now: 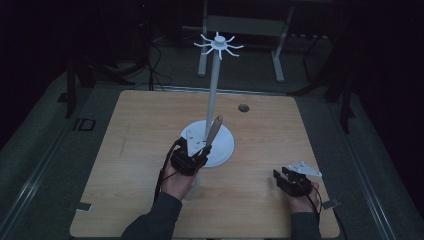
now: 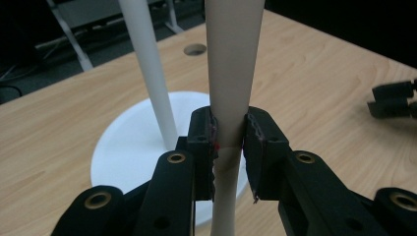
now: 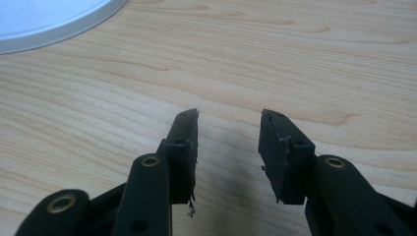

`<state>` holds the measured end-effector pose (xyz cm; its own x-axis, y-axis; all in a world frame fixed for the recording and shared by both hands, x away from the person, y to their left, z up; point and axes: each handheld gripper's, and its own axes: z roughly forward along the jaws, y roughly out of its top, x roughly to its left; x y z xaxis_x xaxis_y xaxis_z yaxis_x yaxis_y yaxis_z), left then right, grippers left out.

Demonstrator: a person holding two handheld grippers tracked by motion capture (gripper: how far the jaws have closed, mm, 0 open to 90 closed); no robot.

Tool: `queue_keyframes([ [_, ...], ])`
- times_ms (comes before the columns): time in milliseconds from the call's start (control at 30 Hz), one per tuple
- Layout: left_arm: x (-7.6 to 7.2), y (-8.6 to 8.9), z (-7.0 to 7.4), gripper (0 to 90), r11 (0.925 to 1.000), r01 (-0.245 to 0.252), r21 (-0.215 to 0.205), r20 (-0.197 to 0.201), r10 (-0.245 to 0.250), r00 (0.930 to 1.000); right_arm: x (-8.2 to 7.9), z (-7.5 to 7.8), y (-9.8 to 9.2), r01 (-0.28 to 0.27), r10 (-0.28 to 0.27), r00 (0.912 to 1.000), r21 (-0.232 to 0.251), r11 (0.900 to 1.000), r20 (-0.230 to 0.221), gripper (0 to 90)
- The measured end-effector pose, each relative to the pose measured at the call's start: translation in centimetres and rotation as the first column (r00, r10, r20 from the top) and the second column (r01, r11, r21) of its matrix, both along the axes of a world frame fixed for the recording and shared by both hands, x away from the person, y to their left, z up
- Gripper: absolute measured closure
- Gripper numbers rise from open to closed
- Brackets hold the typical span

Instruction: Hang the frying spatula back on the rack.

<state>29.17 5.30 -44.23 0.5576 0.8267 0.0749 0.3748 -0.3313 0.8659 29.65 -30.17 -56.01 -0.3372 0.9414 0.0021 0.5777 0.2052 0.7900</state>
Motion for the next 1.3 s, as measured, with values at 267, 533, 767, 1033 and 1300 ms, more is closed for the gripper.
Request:
queue_keyframes([
  [267,0.2,-0.1,0.3,74.8,0.999,-0.028,-0.034,0.036,0.03,0.9989,0.0,0.0,0.0,-0.001,0.001,1.0,-0.001,1.0,-0.001,59.0],
  [533,0.0,-0.3,0.6,74.7,0.9982,-0.044,-0.041,0.067,0.047,0.9966,0.0,0.0,0.1,-0.002,0.002,1.0,-0.001,1.0,0.0,58.9],
  [767,0.0,-0.3,1.1,74.8,0.9975,-0.058,-0.041,0.096,0.061,0.9935,0.0,-0.1,0.2,-0.004,0.004,1.0,-0.006,1.0,-0.002,58.1],
  [1033,0.2,-0.5,1.5,74.8,0.996,-0.063,-0.063,0.116,0.07,0.9908,0.0,-0.1,0.2,-0.005,0.005,1.0,-0.007,1.0,-0.002,57.9],
  [1300,0.4,-0.8,1.8,75.0,0.9959,-0.067,-0.061,0.132,0.074,0.9884,0.0,-0.1,0.2,-0.006,0.006,1.0,-0.007,1.0,-0.003,57.9],
])
